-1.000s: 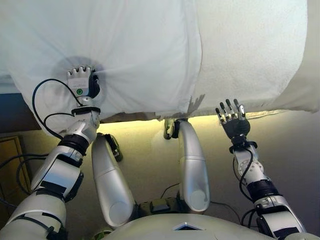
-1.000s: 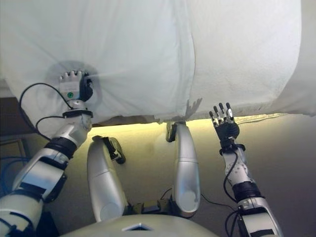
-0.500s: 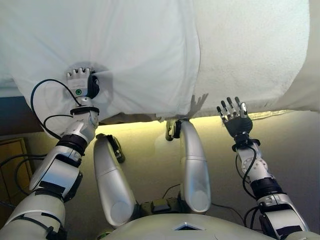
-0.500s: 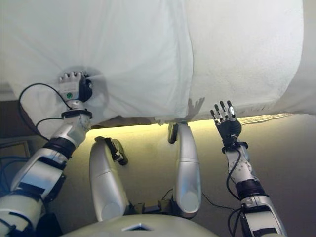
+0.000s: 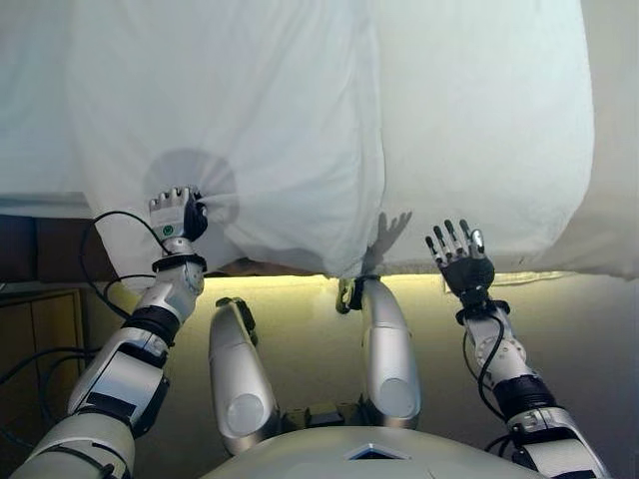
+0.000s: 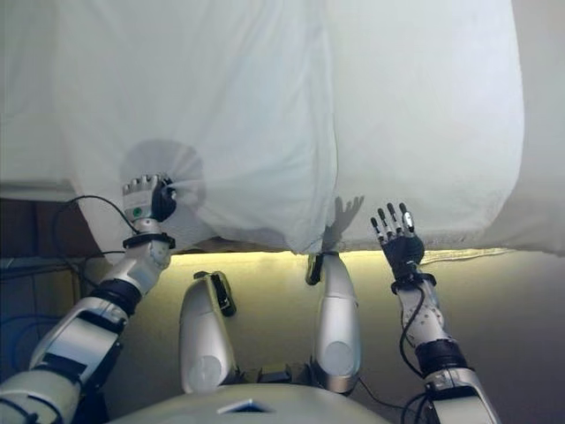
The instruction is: Make the bed neatly
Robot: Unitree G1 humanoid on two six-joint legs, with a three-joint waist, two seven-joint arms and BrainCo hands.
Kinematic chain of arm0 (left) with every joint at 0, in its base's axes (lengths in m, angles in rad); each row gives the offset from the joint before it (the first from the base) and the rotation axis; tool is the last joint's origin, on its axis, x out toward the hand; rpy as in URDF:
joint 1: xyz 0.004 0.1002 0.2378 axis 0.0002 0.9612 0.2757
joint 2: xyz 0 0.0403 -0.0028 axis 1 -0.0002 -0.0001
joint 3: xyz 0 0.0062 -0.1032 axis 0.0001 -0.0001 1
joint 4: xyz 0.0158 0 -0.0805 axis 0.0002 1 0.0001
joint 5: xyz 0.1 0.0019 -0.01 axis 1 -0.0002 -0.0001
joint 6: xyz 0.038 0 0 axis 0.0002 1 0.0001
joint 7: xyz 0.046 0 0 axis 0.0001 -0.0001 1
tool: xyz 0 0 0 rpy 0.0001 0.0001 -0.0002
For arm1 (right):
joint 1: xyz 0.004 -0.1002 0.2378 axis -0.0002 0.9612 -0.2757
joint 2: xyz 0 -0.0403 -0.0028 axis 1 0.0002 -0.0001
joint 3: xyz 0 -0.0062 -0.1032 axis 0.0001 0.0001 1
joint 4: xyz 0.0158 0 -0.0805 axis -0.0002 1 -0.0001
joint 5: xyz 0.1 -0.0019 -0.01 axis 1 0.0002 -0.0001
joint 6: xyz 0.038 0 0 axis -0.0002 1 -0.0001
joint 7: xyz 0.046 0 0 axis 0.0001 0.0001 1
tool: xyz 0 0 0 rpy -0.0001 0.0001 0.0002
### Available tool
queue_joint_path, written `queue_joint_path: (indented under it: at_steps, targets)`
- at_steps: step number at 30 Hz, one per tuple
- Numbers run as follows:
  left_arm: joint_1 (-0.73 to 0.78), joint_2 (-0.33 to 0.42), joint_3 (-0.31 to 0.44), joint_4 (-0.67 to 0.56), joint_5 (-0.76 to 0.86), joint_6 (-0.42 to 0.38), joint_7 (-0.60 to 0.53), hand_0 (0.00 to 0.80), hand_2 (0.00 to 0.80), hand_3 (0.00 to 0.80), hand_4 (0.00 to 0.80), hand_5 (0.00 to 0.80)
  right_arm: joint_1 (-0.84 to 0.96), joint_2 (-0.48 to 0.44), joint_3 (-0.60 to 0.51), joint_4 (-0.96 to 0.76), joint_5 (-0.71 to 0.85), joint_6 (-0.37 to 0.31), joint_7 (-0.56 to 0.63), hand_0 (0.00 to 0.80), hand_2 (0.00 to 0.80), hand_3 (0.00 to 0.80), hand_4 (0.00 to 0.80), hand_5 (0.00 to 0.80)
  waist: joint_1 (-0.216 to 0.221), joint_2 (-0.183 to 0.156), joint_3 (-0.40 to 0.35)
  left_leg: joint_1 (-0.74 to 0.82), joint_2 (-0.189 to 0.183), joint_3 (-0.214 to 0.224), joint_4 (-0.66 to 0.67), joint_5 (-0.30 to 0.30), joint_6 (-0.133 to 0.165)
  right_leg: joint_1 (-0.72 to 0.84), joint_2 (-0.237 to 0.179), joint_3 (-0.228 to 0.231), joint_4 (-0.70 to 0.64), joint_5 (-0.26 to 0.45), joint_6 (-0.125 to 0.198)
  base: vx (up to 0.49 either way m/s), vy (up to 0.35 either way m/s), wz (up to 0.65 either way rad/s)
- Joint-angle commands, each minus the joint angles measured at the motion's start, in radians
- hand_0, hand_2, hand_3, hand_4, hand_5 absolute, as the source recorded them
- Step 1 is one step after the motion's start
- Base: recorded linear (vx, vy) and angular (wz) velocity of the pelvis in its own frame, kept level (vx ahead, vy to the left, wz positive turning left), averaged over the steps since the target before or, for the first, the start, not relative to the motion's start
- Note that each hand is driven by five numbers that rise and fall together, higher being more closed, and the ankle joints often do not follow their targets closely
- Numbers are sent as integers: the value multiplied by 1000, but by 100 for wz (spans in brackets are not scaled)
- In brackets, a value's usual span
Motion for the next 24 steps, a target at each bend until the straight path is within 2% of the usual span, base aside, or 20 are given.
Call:
queue_joint_path:
  at_steps: [1, 7, 8, 9, 11, 16, 24]
  targets:
    - [82, 103, 71, -8, -13, 3, 25, 800, 800, 800, 800, 800, 36, 41, -22, -44, 1, -60, 16, 0, 0, 0, 0, 0, 54, -49, -88, -18, -30, 12, -153, 172, 56, 149, -83, 44, -191, 136, 113, 79, -38, 17]
    - [155, 126, 118, 2, -6, -21, 11, 800, 800, 800, 800, 800, 47, 58, -36, -41, -26, -54, 5, 0, 0, 0, 0, 0, 73, -45, -143, 117, -47, 28, -338, 245, 31, 285, -76, 2, -380, 187, 137, 106, -2, 9]
    - [168, 129, 128, 3, -6, -26, 9, 800, 800, 800, 800, 800, 52, 60, -41, -40, -33, -50, 5, 0, 0, 0, 0, 0, 74, -41, -152, 138, -51, 32, -365, 255, 28, 304, -75, -3, -405, 194, 141, 46, 60, 4]
    - [182, 132, 139, -1, -1, -31, 7, 800, 800, 800, 800, 800, 56, 59, -47, -42, -38, -46, 3, 0, 0, 0, 0, 0, 75, -41, -161, 148, -58, 44, -401, 290, 36, 317, -78, -17, -444, 222, 135, 35, 56, 4]
    - [211, 138, 162, -10, 15, -40, 2, 800, 800, 800, 800, 800, 66, 60, -60, -41, -45, -39, 3, 0, 0, 0, 0, 0, 79, -37, -179, 182, -66, 50, -447, 306, 31, 351, -76, -32, -492, 236, 144, 59, 43, 6]
    - [257, 150, 184, -21, 81, -22, -11, 800, 800, 800, 800, 800, 83, 59, -81, -37, -63, -37, 7, 0, 0, 0, 0, 0, 88, -28, -207, 224, -74, 55, -494, 318, 23, 403, -76, -53, -543, 246, 156, 56, 53, 8]
    - [346, 191, 240, -40, 142, -53, -66, 800, 800, 800, 800, 800, 129, 39, -128, -19, -84, 2, 10, 0, 0, 0, 0, 0, 103, -4, -250, 303, -81, 56, -552, 318, 18, 486, -92, -80, -579, 231, 178, 93, 66, 5]
